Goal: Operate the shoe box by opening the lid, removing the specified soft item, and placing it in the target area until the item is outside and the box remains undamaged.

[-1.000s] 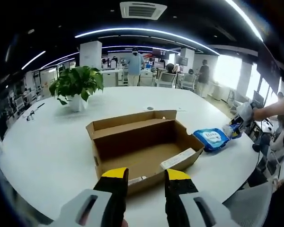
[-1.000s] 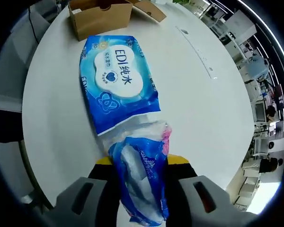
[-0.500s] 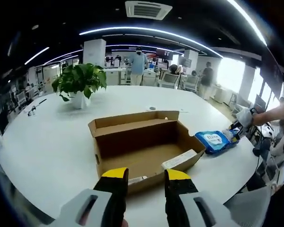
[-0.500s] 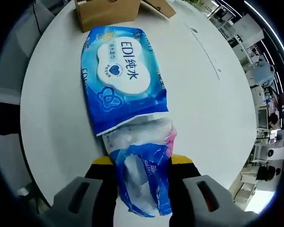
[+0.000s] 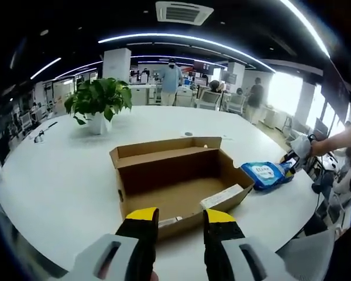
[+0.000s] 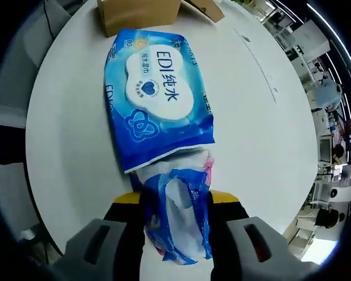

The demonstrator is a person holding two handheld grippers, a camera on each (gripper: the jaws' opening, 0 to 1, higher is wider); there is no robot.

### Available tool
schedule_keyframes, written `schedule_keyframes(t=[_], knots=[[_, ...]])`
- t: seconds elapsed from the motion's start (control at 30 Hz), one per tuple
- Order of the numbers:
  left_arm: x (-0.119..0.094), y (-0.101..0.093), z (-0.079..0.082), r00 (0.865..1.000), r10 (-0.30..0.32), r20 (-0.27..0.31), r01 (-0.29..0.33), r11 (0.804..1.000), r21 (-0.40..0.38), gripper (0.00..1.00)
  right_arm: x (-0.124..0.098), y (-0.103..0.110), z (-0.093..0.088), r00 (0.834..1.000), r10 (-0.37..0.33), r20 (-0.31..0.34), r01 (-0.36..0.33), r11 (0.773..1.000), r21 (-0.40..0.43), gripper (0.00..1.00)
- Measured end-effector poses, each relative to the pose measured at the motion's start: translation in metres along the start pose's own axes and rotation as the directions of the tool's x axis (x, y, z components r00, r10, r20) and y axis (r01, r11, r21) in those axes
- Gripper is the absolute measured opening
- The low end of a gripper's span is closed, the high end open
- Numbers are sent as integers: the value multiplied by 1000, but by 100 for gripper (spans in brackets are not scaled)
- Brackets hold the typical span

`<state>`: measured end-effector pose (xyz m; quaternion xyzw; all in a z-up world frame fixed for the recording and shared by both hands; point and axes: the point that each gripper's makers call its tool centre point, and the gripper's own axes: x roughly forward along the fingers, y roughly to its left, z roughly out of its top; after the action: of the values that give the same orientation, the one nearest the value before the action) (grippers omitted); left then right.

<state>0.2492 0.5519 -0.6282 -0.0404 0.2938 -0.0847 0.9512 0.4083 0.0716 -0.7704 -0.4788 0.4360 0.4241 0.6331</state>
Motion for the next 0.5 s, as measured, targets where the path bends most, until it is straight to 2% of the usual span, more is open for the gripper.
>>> schedule_keyframes(t=[0.3, 0.4, 0.5], knots=[[-8, 9, -1, 1000, 10, 15, -10, 1000, -11, 31, -6, 0, 1, 1000, -18, -8, 18, 1000, 1, 37], [-9, 10, -3, 1000, 7, 17, -7, 1000, -15, 31, -12, 2, 0, 1000, -20, -17, 20, 1000, 2, 33], [-9, 8, -4, 1000, -1, 20, 1, 1000, -19, 31, -15, 7, -3, 999, -21, -30, 21, 1000, -9, 33]])
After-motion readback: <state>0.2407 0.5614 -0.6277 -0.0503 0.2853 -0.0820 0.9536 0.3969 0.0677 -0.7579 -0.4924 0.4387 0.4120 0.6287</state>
